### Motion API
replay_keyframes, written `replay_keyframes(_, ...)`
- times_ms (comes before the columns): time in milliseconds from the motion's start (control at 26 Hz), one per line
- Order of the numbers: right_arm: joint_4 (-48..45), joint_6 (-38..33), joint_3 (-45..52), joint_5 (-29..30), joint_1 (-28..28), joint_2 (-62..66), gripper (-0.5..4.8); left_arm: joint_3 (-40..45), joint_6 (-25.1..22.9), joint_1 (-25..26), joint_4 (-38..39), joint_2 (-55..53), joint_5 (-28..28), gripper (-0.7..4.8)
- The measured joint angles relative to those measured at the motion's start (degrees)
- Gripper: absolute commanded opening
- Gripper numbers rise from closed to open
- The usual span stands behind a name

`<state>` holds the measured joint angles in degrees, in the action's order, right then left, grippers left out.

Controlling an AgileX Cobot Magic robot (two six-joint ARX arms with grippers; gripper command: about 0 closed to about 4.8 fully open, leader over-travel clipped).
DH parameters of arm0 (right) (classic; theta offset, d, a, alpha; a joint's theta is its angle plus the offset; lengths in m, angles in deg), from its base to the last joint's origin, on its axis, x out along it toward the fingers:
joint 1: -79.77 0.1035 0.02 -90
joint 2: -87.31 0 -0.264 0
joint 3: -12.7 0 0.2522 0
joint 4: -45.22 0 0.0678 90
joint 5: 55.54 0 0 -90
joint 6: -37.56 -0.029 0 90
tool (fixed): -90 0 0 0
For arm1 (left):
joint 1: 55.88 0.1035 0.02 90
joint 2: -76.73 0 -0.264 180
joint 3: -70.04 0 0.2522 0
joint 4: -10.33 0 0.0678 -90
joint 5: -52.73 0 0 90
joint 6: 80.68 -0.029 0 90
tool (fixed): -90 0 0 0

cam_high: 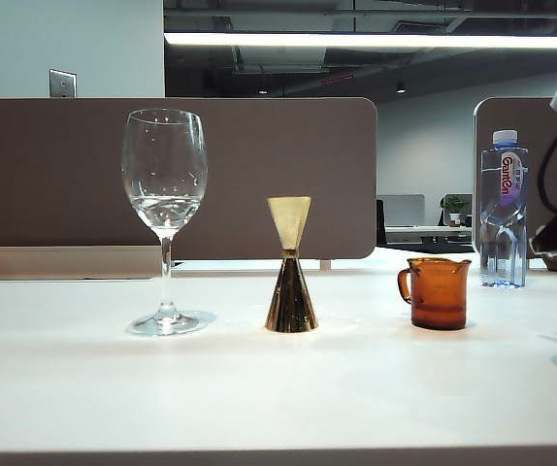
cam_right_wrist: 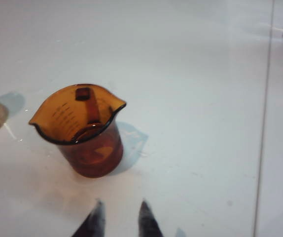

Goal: Pick up the small amber measuring cup and pour the water in it into the jigger, then pick up the jigger and pour the water in it into the wine glass.

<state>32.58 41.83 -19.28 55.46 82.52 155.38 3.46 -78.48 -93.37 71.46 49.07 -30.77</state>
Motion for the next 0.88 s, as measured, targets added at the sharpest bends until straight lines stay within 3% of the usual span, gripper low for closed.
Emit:
replay_keyframes(230, -7.54, 2.51, 2.05, 0.83, 5.99, 5.60, 1.71, 0.00, 0.00, 0.00, 0.00, -0.02, 0.00, 0.26)
replay_keyframes(499, -16.22, 4.39, 0.48, 0.70, 6.93, 18.03, 3.21, 0.00, 0.00, 0.00, 0.00, -0.02, 0.00, 0.26)
replay_keyframes(883, -19.45, 4.33, -7.21, 1.79, 6.91, 28.22, 3.75, 0.00, 0.00, 0.00, 0.00, 0.00, 0.00, 0.26)
